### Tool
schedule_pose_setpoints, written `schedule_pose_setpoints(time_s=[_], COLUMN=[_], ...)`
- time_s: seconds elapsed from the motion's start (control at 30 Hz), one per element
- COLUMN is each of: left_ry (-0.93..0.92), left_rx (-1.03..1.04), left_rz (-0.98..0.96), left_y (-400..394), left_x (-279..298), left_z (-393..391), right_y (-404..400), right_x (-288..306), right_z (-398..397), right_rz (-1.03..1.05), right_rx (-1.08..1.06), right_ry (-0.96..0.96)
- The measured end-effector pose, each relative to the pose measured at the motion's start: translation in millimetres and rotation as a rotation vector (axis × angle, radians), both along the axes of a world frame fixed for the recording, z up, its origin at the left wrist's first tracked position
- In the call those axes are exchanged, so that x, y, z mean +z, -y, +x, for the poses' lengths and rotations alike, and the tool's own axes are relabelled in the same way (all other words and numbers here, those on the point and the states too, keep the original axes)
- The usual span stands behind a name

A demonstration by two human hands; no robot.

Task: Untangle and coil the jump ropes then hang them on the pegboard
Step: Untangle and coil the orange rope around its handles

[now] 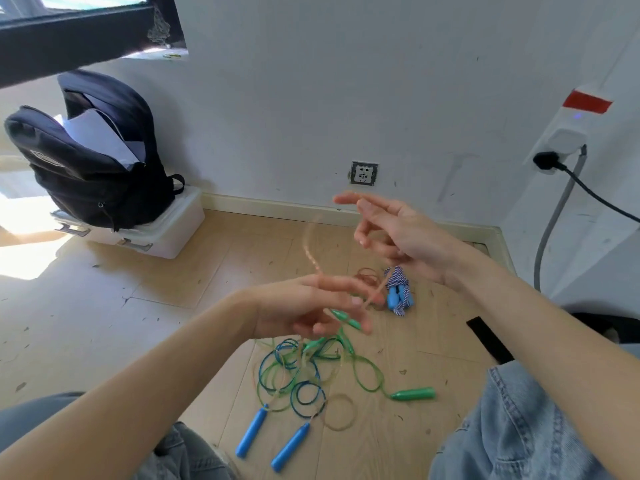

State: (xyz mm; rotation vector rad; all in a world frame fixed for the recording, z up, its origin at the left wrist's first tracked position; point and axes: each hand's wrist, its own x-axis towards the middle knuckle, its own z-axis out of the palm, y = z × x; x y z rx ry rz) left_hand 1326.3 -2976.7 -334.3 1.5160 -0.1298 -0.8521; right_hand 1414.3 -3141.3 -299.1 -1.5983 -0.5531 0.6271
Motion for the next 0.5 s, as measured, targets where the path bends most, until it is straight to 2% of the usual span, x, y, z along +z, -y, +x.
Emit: schedule_pose_setpoints(time_s=[0.03, 0.1, 0.13, 0.17, 0.2, 0.27, 0.3, 0.33, 0.4, 0.47, 0.5], left_ry=[-0.018, -0.013, -0.009, -0.016, -0.03, -0.065, -0.078, -0.089, -0.094, -0.095, -0.1], left_rx=[-0.035, -0.16, -0.213, -0.216, -0.168, 0.001, 0.066, 0.108, 0.13, 0.1, 0.069], left_rz=[0.144, 0.566, 0.752, 0.847, 0.843, 0.64, 0.525, 0.432, 0.345, 0.322, 0.314], left_y=[-2, -8, -10, -12, -14, -18, -20, -21, -22, -23, -23], left_x=[-2, -9, -13, -16, -17, -12, -7, -2, 5, 8, 10], left_z=[-1, -4, -6, -7, -8, -5, -3, -1, 2, 3, 3], right_y=[3, 11, 16, 20, 21, 18, 15, 11, 3, -1, -4], right_x=[-2, -10, -13, -15, -18, -26, -28, -27, -18, -10, -8], right_z=[4, 14, 16, 18, 18, 12, 9, 5, -4, -11, -16], right_rz=[-0.168, -0.503, -0.633, -0.752, -0.875, -1.098, -1.141, -1.104, -0.818, -0.529, -0.467], right_rx=[-0.068, -0.197, -0.242, -0.245, -0.192, 0.012, 0.083, 0.104, 0.108, 0.225, 0.301], right_ry=[0.239, 0.719, 0.833, 0.861, 0.832, 0.749, 0.741, 0.761, 0.745, 0.467, 0.326])
